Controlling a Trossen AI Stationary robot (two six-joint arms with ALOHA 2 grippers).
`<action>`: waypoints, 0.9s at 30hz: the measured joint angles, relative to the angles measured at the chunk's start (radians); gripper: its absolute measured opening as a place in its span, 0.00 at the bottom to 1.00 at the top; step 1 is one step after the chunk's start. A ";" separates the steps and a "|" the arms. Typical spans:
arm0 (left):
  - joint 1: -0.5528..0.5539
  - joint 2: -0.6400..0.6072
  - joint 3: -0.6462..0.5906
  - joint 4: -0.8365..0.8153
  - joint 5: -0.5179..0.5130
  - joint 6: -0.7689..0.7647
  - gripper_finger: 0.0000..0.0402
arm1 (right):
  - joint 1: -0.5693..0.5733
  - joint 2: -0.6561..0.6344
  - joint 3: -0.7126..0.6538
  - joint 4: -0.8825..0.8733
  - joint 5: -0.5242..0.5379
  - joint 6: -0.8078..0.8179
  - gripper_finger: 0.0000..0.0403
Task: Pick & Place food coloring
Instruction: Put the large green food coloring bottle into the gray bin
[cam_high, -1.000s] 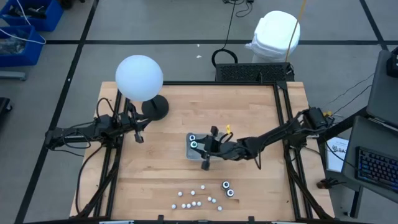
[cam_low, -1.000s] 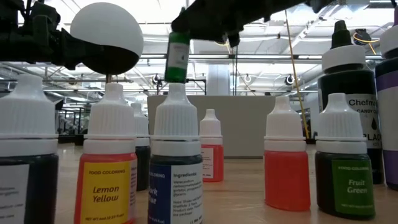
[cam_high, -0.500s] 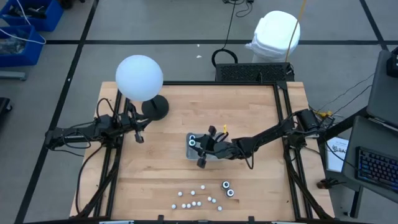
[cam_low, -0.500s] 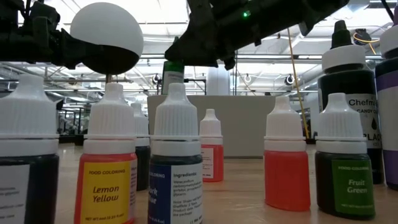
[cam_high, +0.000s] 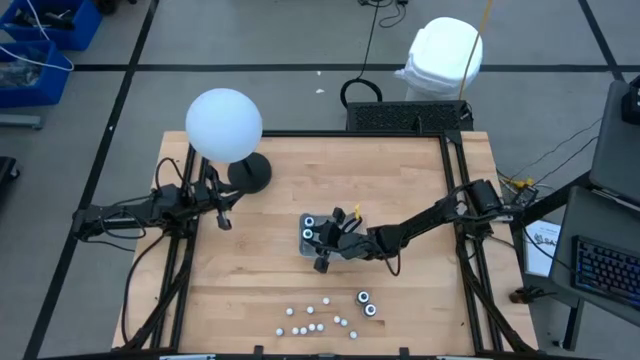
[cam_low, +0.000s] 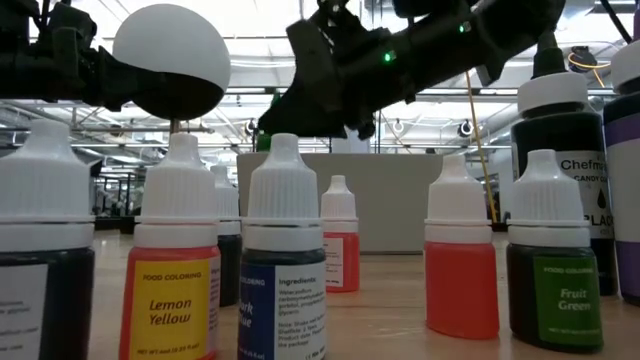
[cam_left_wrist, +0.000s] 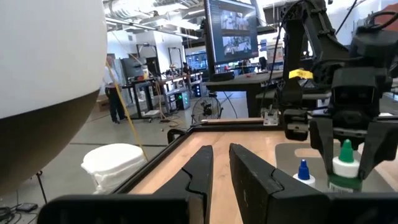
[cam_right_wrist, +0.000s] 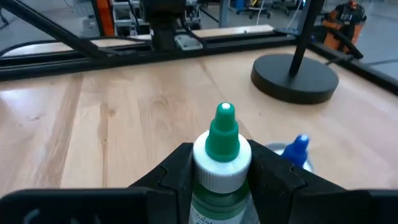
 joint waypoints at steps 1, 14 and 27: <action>0.000 0.000 0.000 0.000 0.000 -0.001 0.16 | 0.000 0.001 0.000 -0.006 0.001 0.000 0.29; 0.000 0.000 0.000 -0.007 0.000 0.012 0.16 | 0.000 0.001 -0.007 -0.031 0.000 -0.018 0.29; 0.000 0.000 0.000 -0.020 -0.001 0.049 0.16 | -0.006 0.007 -0.023 -0.016 0.001 -0.018 0.29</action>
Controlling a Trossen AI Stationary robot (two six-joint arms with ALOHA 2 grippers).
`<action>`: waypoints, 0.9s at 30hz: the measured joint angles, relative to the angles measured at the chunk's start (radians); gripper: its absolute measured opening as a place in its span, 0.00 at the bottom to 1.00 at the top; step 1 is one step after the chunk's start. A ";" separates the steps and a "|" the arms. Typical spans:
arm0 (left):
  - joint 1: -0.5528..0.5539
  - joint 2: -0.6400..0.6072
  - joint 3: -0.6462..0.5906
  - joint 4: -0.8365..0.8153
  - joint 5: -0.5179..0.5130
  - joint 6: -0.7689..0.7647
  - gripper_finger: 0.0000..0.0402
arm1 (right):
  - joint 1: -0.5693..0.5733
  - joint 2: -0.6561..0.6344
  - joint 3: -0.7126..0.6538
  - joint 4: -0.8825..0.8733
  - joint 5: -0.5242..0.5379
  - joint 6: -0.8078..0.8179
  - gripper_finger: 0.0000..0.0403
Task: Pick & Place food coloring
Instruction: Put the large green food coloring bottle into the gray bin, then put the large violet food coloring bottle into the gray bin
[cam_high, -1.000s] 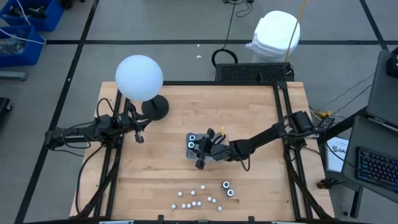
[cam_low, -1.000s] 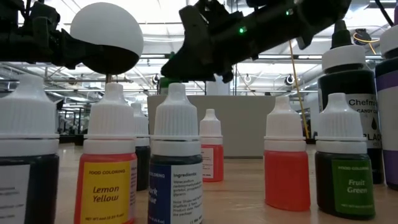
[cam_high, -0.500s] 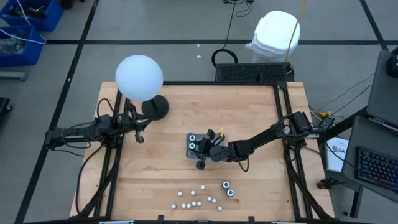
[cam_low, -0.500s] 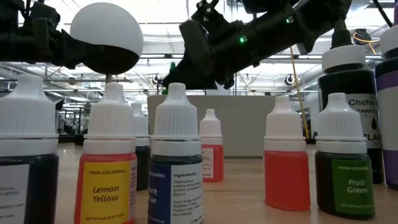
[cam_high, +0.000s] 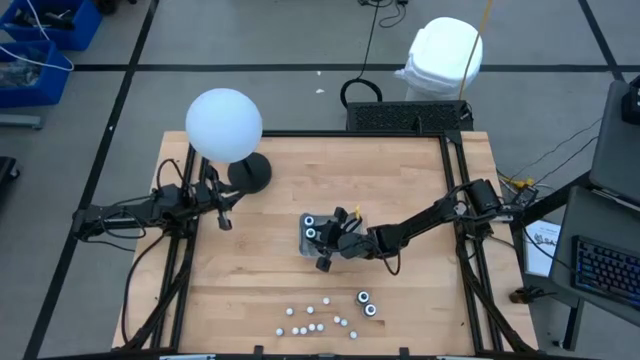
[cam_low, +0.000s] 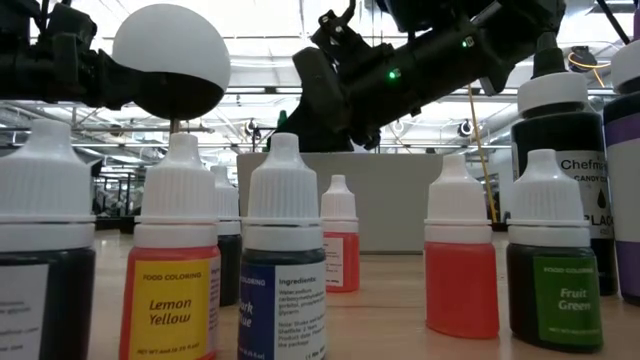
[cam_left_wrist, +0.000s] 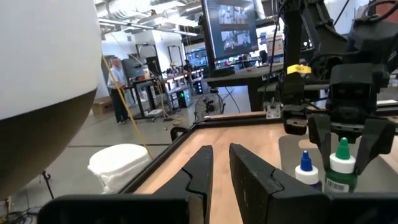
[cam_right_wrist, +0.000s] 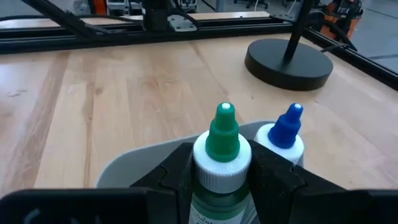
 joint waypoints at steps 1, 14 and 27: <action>0.000 0.000 0.000 -0.006 0.000 0.000 0.16 | 0.000 0.015 0.000 0.027 0.001 0.000 0.29; 0.000 0.000 0.000 -0.010 -0.008 0.008 0.16 | -0.005 0.102 0.003 0.134 -0.028 0.006 0.30; 0.000 0.000 0.000 -0.009 -0.008 0.014 0.16 | -0.005 0.084 0.001 0.155 -0.027 -0.046 0.47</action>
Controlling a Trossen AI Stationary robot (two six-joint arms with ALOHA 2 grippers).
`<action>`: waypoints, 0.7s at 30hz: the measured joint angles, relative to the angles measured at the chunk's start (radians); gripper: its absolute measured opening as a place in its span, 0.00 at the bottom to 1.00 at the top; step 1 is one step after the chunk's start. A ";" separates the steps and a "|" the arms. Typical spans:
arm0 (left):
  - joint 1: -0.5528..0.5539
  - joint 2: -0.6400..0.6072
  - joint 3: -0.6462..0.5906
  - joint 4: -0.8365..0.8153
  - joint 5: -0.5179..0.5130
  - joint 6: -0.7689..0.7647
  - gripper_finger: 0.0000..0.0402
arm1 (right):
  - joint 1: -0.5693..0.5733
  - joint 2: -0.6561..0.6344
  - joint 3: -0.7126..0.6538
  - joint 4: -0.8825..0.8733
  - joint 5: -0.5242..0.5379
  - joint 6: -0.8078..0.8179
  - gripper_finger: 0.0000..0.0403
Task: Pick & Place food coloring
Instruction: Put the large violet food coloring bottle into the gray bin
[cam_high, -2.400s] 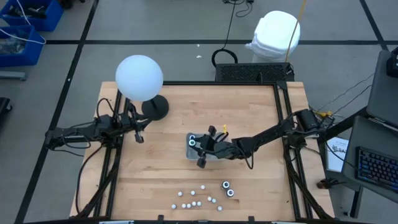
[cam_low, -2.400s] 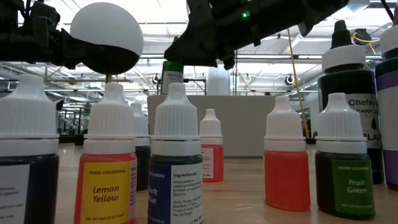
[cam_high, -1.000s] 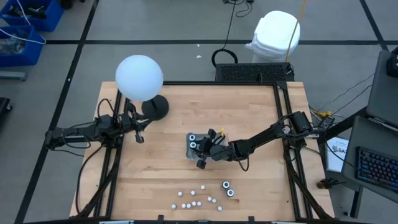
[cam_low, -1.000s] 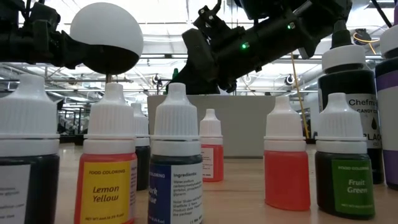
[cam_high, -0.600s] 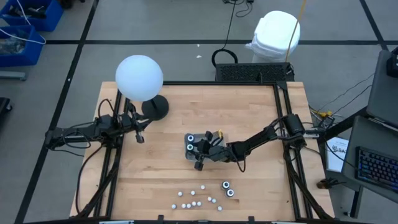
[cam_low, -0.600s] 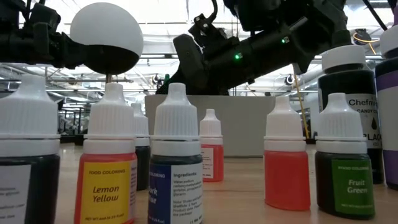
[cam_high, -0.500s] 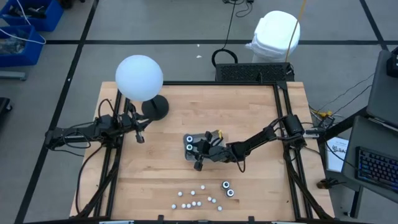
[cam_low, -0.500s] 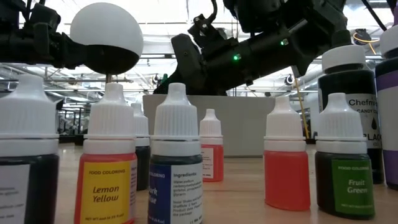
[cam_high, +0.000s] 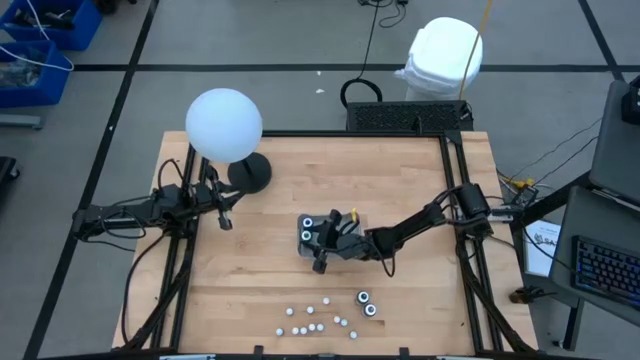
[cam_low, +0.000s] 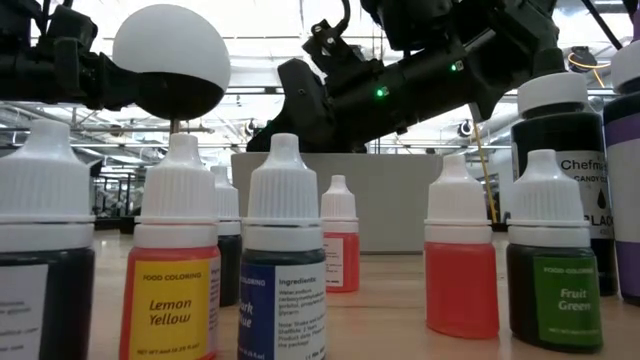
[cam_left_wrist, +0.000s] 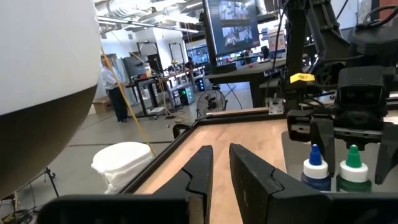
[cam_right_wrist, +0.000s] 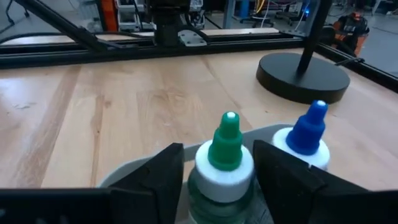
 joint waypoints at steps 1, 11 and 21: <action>0.000 0.000 0.000 0.000 0.000 0.000 0.16 | 0.000 -0.004 -0.001 -0.004 0.000 -0.004 0.48; 0.000 0.000 0.000 0.000 0.000 -0.010 0.16 | 0.005 -0.046 -0.003 -0.012 -0.002 -0.063 0.55; 0.000 0.000 0.000 0.001 0.001 -0.014 0.16 | 0.066 -0.306 -0.002 -0.219 0.007 -0.200 0.54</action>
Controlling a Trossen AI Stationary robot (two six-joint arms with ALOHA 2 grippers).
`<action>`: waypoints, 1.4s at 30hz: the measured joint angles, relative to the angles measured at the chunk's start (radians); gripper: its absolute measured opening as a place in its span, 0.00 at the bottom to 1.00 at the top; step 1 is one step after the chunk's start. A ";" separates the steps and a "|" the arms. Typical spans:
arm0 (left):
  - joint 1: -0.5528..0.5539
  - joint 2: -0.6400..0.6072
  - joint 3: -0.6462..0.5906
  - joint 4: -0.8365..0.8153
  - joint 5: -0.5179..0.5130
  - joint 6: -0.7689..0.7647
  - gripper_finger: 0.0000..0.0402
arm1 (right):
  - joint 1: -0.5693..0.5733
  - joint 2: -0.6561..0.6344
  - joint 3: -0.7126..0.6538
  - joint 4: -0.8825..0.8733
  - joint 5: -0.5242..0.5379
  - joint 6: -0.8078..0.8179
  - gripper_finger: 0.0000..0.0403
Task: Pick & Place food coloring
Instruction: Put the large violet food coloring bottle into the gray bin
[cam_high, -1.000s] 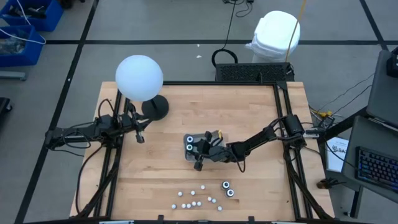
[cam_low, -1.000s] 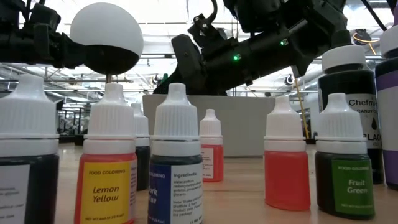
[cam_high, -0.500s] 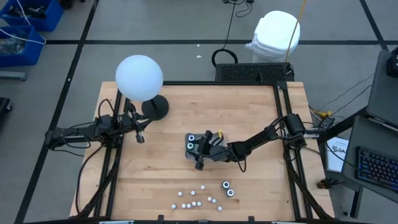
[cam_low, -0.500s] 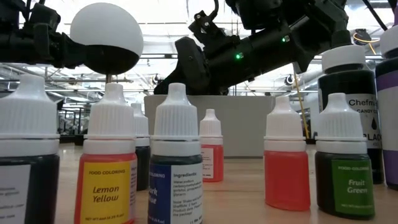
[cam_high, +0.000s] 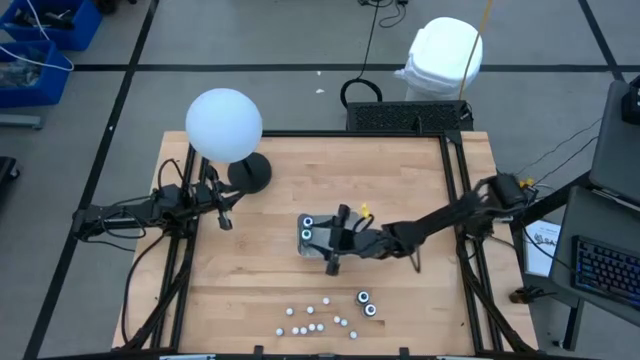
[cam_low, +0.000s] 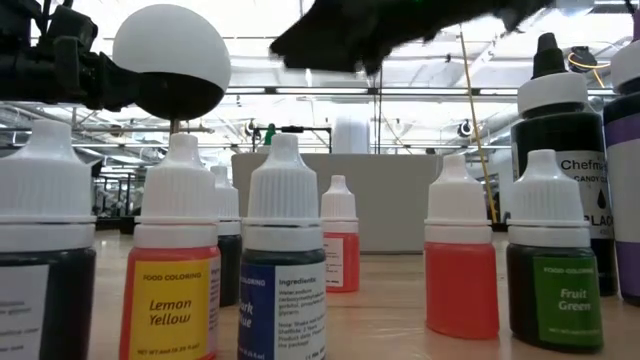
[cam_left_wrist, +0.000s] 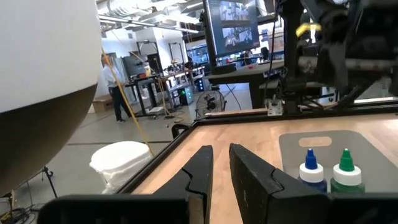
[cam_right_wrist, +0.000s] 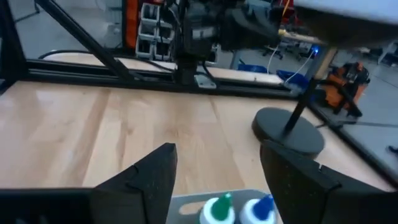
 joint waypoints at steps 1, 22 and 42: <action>0.000 0.000 0.000 0.000 0.000 -0.001 0.16 | 0.010 -0.032 0.000 -0.045 0.006 -0.001 0.53; 0.000 0.000 0.000 -0.045 0.010 -0.011 0.16 | 0.136 -0.412 -0.562 0.222 0.171 -0.008 0.01; 0.000 0.000 0.000 0.101 0.009 0.106 0.16 | 0.108 -0.575 -0.903 0.539 0.149 -0.003 0.00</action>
